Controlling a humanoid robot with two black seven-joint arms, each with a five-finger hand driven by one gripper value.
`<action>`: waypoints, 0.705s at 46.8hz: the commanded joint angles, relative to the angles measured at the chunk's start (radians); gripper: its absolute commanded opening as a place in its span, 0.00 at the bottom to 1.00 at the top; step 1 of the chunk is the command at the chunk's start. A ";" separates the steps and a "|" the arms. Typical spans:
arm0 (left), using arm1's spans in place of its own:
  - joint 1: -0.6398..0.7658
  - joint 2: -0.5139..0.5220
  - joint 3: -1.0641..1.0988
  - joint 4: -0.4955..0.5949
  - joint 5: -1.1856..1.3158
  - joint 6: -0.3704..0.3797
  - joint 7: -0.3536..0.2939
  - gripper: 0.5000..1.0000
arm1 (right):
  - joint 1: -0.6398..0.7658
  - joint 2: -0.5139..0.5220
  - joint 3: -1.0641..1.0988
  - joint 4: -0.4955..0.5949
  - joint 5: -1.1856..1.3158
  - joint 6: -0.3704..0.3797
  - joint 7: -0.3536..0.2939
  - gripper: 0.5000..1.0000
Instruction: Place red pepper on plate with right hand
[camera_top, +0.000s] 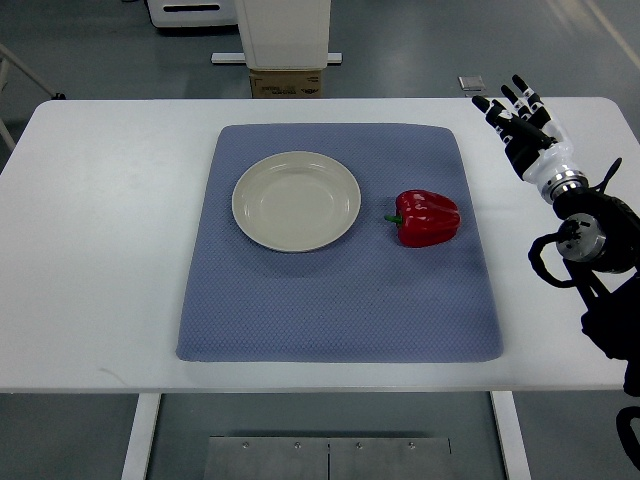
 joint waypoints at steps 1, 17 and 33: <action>0.000 0.000 0.000 0.000 0.000 0.000 0.000 1.00 | 0.000 -0.001 -0.003 0.003 0.017 0.002 -0.001 1.00; 0.000 0.000 0.000 0.000 0.000 0.000 0.000 1.00 | 0.004 -0.007 -0.038 0.008 0.017 0.005 0.000 1.00; 0.000 0.000 0.000 0.000 0.000 0.000 0.000 1.00 | 0.047 -0.088 -0.165 0.014 0.015 0.013 0.002 1.00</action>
